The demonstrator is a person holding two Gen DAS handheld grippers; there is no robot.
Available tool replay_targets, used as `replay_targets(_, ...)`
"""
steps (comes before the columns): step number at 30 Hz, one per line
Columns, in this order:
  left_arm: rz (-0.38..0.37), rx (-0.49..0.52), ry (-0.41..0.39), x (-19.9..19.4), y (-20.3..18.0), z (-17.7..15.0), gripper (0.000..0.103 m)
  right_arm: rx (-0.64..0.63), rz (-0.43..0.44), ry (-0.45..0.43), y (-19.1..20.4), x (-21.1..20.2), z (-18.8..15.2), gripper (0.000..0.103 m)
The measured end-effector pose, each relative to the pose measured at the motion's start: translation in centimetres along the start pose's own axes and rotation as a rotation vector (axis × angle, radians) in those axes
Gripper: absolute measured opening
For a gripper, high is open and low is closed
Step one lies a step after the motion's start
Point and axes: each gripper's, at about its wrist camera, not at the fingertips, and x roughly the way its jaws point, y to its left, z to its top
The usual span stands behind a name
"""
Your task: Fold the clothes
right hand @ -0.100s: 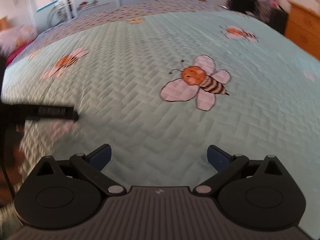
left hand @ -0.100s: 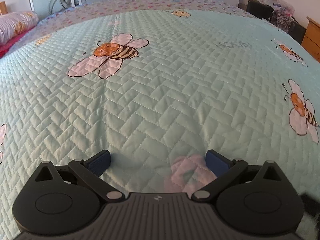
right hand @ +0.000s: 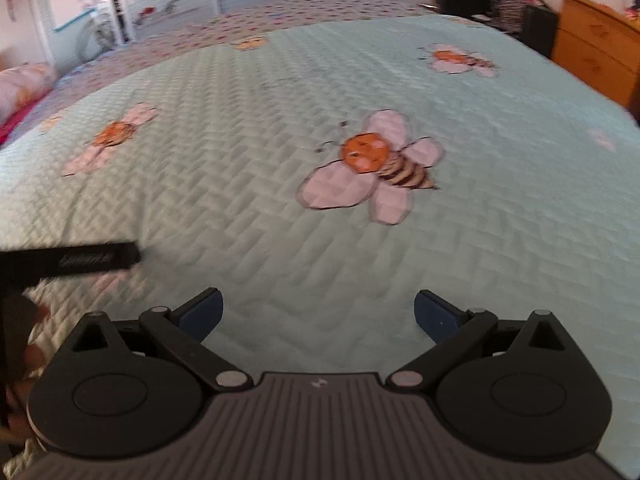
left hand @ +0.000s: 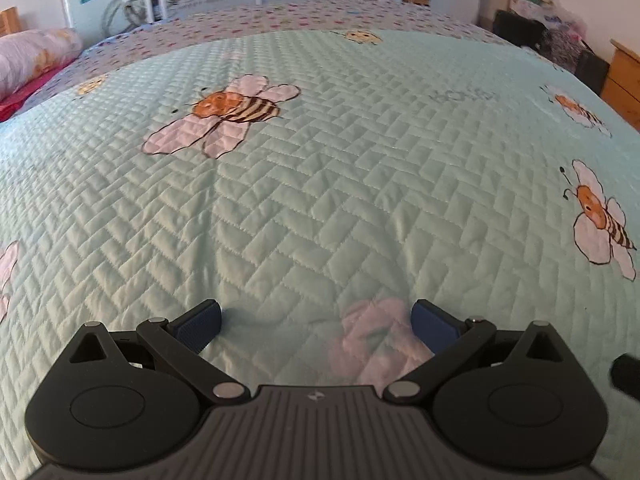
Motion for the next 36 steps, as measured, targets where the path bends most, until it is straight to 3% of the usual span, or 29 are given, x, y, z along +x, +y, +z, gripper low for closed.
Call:
replay_targets(3,-0.03,-0.046,0.016,-0.9,1.6,1.6,0.103,-0.078,-0.012,-0.035,0.7,-1.6,0.3,0.101)
replay_targets(4,-0.039,-0.058,0.0,-2.0,2.2,1.5,0.098,-0.104,-0.016,-0.047,0.9,-2.2,0.4,0.101)
replay_targets(5,-0.054,-0.081,-0.043,-3.8,2.8,0.5,0.093,-0.13,-0.02,-0.059,1.1,-2.7,0.6,0.101)
replay_targets(9,-0.068,-0.189,-0.109,-11.3,7.5,-2.9,0.093,-0.234,-0.036,-0.106,2.1,-4.9,1.0,0.101)
replay_targets(12,-0.008,-0.247,-0.14,-16.8,11.1,-5.1,0.093,-0.319,-0.001,-0.095,4.3,-6.7,0.9,0.101)
replay_targets(16,0.143,-0.326,-0.168,-22.0,16.6,-7.7,0.094,-0.373,0.132,-0.101,8.6,-9.3,0.3,0.101)
replay_targets(19,0.258,-0.38,-0.197,-25.6,21.6,-9.2,0.094,-0.476,0.243,-0.167,13.4,-12.7,-1.6,0.101)
replay_targets(22,0.326,-0.417,-0.257,-28.9,25.7,-11.4,0.095,-0.542,0.326,-0.244,17.4,-15.9,-2.9,0.101)
replay_targets(27,0.442,-0.444,-0.28,-32.8,30.1,-13.0,0.096,-0.618,0.4,-0.279,24.5,-19.8,-3.7,0.101)
replay_targets(31,0.489,-0.473,-0.289,-33.8,32.8,-14.1,0.096,-0.674,0.451,-0.307,28.8,-22.1,-4.7,0.101)
replay_targets(36,0.435,-0.561,-0.319,-35.2,35.1,-15.3,0.096,-0.671,0.531,-0.396,32.4,-24.9,-4.6,0.101)
